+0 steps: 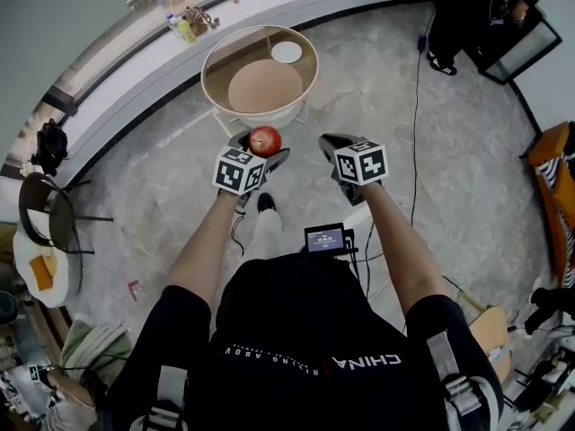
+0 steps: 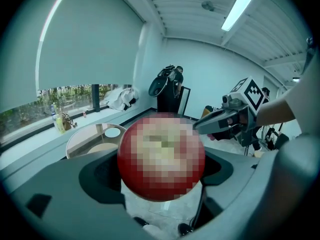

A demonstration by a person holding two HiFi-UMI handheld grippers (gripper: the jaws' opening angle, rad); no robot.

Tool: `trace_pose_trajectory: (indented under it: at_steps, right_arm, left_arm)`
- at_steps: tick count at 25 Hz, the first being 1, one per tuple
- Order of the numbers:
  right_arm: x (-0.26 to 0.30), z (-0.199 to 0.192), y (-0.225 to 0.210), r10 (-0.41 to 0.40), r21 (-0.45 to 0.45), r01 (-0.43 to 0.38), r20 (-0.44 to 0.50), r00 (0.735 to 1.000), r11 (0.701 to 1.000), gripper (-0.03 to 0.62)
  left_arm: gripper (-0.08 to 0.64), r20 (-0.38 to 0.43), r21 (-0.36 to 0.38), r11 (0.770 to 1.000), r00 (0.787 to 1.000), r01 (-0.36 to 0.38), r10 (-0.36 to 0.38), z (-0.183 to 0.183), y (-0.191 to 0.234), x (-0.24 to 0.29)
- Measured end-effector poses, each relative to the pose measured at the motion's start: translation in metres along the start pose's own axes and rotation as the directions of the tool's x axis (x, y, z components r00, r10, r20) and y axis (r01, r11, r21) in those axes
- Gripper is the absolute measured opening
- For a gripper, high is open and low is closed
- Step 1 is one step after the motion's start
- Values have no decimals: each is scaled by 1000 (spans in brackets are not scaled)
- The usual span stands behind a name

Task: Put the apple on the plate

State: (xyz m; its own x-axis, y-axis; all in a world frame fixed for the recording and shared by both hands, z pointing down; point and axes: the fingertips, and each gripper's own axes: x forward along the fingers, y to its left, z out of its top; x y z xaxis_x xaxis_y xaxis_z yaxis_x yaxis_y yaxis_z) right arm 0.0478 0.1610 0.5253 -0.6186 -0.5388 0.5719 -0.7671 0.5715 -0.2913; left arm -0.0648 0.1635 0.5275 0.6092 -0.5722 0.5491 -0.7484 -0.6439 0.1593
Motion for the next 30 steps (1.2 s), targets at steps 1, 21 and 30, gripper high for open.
trace_pose_trajectory:
  at_steps: [1,21,30]
  right_arm:
    - [6,1,-2,-3,4,4,-3,1000,1000,48]
    - [153,142,-69,-148,113,147,0,989,983,48]
    - [197,166,-105,-119,88,122,-39,992,989,48]
  left_arm:
    - [436,4,9,1000,1000,-9,9,-1,7,4]
    - [436,19,-13,995,995,98,-98,86,229,104]
    - [436,1,-55,994,995,96,-96,92,257,147]
